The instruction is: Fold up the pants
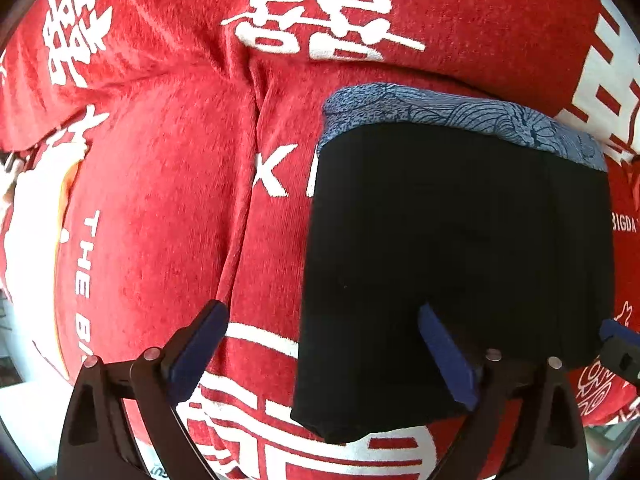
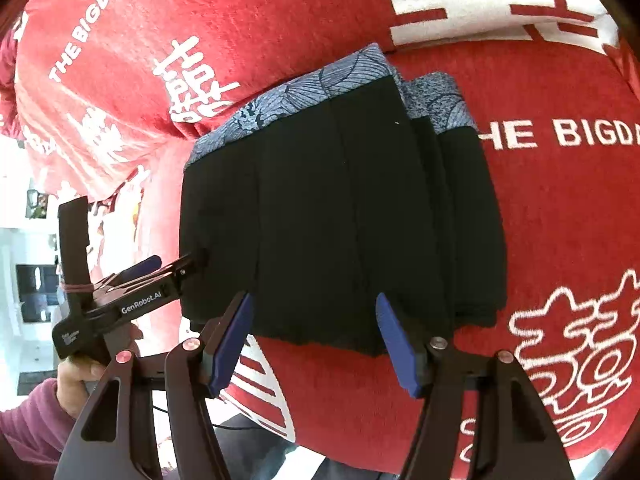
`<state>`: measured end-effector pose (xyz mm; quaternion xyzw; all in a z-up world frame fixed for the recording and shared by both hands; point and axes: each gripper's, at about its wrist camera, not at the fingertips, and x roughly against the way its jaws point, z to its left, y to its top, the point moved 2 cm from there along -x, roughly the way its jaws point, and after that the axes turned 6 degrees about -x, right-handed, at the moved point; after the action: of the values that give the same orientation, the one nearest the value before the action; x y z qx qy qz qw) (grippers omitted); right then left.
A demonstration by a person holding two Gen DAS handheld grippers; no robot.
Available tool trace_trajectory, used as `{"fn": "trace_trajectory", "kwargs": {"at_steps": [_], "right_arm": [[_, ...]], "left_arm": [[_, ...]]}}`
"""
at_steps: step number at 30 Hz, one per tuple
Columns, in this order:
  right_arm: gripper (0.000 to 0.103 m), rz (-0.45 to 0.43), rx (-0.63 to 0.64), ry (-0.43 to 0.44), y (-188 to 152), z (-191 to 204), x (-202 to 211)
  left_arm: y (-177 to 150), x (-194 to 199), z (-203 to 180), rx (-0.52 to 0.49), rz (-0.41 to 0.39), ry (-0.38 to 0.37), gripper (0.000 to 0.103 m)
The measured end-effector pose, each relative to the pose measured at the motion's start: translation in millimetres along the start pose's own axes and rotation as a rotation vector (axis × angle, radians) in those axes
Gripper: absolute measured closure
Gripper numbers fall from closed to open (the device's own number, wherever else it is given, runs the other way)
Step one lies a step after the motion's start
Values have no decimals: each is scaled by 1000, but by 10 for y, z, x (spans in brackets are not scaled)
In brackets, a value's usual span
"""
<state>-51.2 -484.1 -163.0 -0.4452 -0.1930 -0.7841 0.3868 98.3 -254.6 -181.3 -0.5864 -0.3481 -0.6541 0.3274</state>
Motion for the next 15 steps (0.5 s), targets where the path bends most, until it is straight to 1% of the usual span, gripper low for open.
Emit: {"fn": "trace_trajectory", "kwargs": {"at_steps": [3, 6, 9, 12, 13, 15], "right_arm": [[33, 1, 9, 28, 10, -31, -5], [30, 4, 8, 66, 16, -59, -7], [30, 9, -3, 110, 20, -107, 10], [30, -8, -6, 173, 38, -154, 111], [30, -26, -2, 173, 55, -177, 166], [29, -58, -1, 142, 111, -274, 261]], "left_arm": [[-12, 6, -23, 0, 1, 22, 6], [-7, 7, -68, -24, -1, 54, 6], [2, 4, -87, -39, -3, 82, 2], [-4, -5, -68, -23, 4, 71, 2], [-5, -7, -58, -16, 8, 65, 2], [2, -11, -54, -15, 12, 60, 2]]}}
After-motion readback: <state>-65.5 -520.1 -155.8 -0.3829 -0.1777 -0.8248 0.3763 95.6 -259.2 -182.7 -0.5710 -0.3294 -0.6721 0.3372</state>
